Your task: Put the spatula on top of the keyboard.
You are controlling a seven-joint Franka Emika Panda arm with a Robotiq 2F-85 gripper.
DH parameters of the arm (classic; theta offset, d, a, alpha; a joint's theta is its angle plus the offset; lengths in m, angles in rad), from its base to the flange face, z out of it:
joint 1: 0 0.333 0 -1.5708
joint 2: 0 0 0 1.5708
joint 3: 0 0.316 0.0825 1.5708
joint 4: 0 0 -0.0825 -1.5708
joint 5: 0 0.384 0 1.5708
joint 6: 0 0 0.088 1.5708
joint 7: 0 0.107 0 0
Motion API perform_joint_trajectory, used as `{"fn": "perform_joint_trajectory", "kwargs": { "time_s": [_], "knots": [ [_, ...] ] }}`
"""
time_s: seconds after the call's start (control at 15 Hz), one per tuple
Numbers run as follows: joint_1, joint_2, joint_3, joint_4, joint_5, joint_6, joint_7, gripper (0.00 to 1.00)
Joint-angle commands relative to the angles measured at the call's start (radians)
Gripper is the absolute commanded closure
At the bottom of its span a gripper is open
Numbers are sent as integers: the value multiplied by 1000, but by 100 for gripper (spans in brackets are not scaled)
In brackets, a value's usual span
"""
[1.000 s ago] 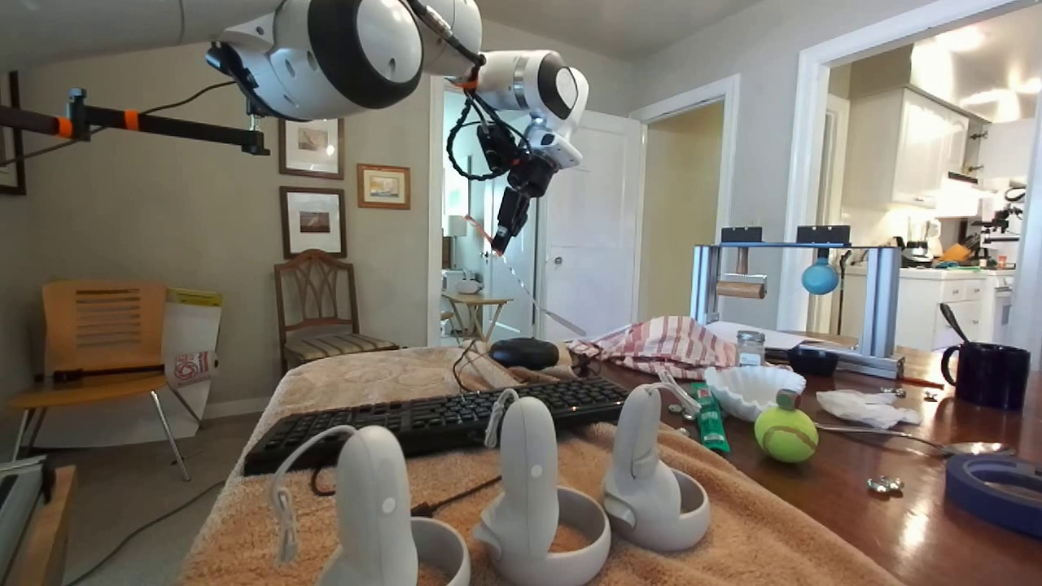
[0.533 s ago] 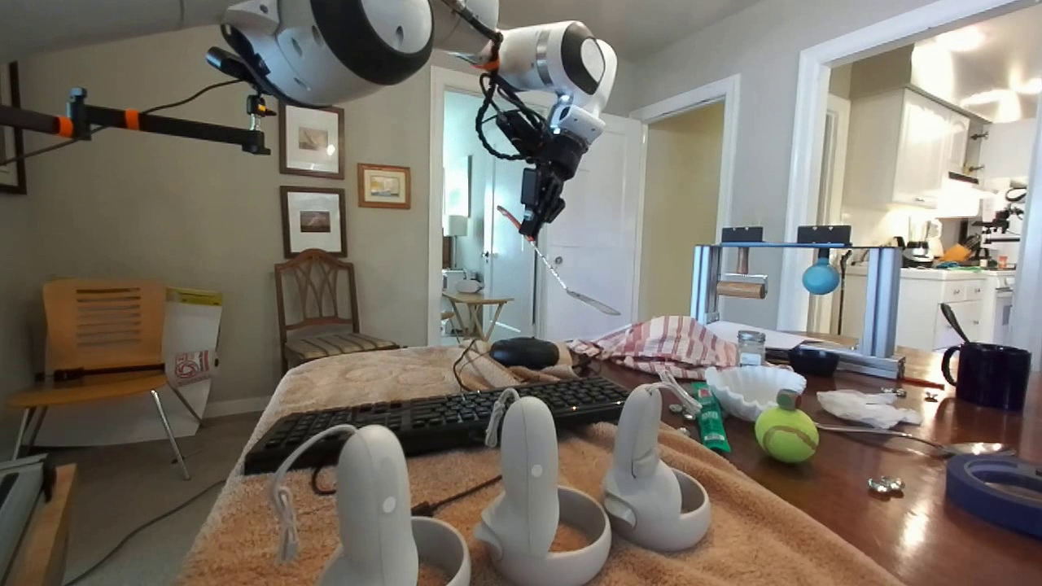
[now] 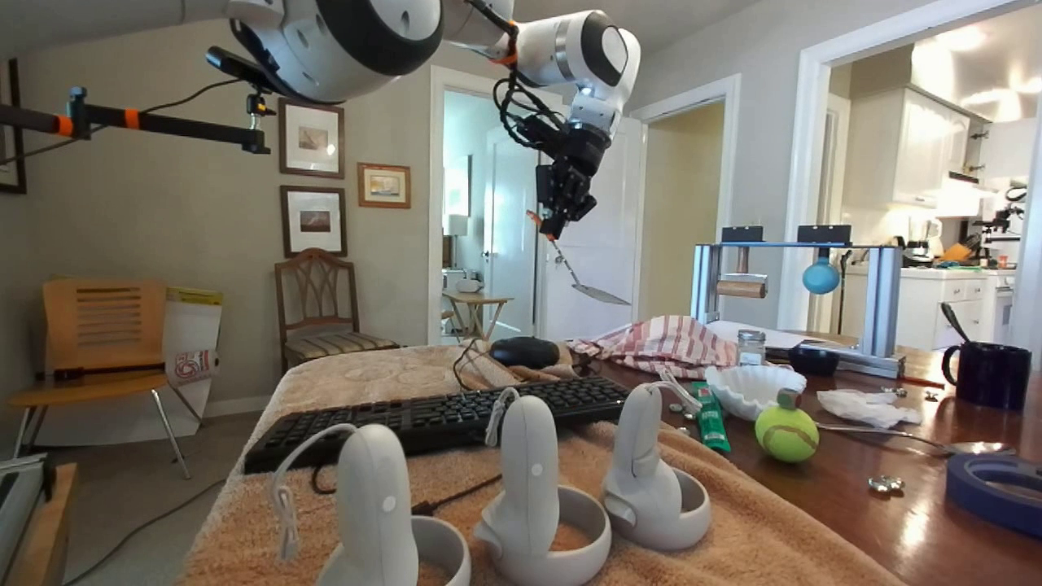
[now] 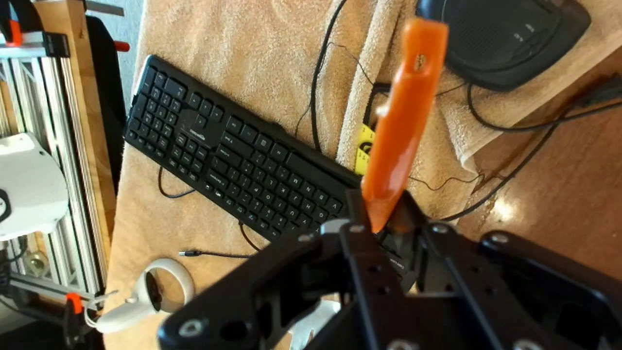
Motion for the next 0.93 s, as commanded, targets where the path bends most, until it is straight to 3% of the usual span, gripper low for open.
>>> {"fn": "perform_joint_trajectory", "kwargs": {
  "time_s": [0.0, 0.2, 0.53, 0.87],
  "knots": [
    [-13, 2, -6, -10, -5, 25, 169, 95],
    [-26, 18, -14, -4, -14, 48, 260, 95],
    [-39, 59, -32, 12, -64, 78, 255, 95],
    [-56, 107, -26, 23, -81, 207, 241, 95]
  ]
}}
